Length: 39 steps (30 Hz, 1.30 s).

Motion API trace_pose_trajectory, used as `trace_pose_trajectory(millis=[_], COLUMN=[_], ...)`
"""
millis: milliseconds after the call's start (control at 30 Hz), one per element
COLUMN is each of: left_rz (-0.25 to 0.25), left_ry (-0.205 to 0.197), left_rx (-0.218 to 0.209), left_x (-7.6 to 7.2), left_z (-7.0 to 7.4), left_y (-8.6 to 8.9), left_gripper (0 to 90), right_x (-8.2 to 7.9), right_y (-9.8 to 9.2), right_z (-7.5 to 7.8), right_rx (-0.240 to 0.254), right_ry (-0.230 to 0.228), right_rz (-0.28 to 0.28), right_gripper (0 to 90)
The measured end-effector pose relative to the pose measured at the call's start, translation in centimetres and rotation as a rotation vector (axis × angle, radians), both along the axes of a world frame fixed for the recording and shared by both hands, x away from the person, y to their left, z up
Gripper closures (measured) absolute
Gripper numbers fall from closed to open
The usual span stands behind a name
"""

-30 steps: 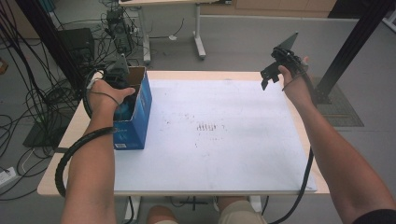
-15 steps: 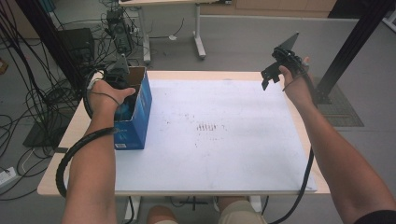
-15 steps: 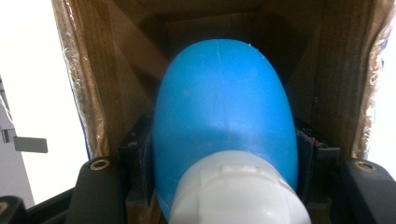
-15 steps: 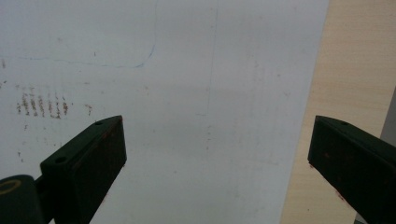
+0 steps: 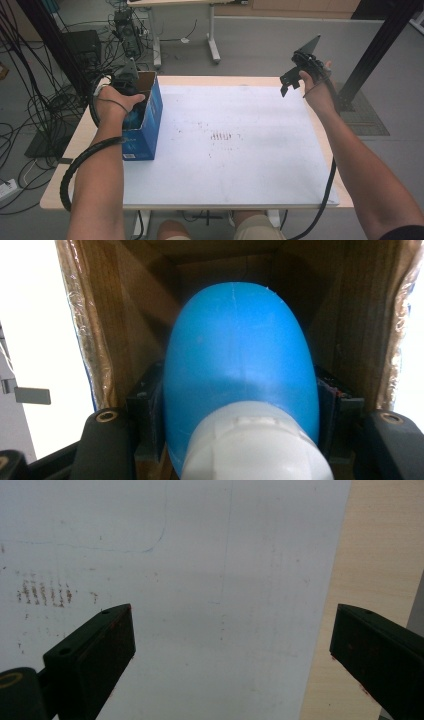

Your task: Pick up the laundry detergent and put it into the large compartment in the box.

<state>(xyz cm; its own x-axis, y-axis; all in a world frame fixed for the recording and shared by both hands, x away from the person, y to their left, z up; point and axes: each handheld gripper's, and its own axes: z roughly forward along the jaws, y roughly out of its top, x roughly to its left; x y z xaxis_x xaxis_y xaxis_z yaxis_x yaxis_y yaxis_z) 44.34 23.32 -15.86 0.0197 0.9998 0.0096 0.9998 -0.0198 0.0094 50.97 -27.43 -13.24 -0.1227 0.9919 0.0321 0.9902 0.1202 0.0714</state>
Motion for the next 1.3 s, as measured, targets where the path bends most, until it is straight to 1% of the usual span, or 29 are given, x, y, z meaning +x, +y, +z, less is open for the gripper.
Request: trace_pose_trajectory(millis=[633,733,1000,1300], left_rz=[0.003,0.002,-0.001,0.0], left_ry=[-0.005,-0.005,-0.005,-0.005], left_rx=[-0.001,-0.001,0.002,0.002], left_x=[-0.13,-0.13,-0.12,-0.12], left_z=[-0.02,-0.03,-0.03,-0.05], left_y=[0.07,0.05,-0.09,-0.06], left_gripper=[36.9,36.9,36.9,36.8], right_x=[0.06,0.01,-0.07,-0.1], right_y=[0.12,0.05,-0.19,-0.24], right_z=[-0.02,-0.02,0.11,0.12], right_rx=[0.003,0.002,0.006,0.007], right_ry=[0.001,-0.002,-0.002,-0.004], right_rz=[0.0,0.005,-0.005,-0.002], right_gripper=[4.3,4.3,4.2,4.2])
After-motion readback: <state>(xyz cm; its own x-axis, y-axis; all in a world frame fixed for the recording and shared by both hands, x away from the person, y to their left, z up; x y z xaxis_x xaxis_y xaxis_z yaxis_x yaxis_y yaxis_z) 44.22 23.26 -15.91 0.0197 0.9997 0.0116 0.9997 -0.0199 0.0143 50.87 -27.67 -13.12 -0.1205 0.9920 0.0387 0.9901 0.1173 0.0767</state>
